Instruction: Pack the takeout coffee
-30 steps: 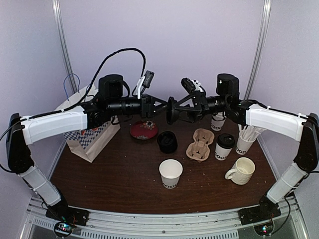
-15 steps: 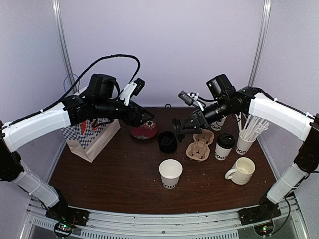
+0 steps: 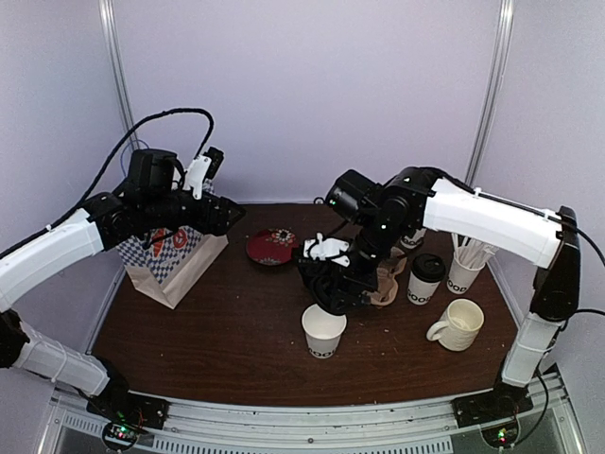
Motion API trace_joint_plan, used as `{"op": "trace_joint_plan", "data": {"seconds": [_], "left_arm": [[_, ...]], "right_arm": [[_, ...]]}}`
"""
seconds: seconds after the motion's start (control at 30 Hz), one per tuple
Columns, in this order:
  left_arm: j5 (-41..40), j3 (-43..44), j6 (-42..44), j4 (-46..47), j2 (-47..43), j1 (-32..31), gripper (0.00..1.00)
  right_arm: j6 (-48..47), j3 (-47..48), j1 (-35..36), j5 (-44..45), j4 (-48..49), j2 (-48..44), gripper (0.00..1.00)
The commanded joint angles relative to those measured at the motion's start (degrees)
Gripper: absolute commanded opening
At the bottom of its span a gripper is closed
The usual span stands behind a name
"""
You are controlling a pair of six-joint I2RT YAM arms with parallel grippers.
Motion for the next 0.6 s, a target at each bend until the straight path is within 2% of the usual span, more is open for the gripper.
{"op": "trace_joint_plan", "data": {"seconds": [0.0,0.2,0.57], "left_arm": [[-1.63,-0.95,-0.35,3.74,-2.26,1.15,0.82],[-1.73,-0.95,-0.22,3.51,-3.21,1.47,0.82],[-1.18,-0.86,-0.25,3.31,-3.73,1.87,0.83]], "right_arm": [[-4.36,3.11,3.83,10.55,-5.10,3.43,0.87],[-5.20,5.43,8.08,18.46,-6.09,8.46,0.87],[-4.97,7.08,9.74,19.15,-7.56,11.78,0.90]]}}
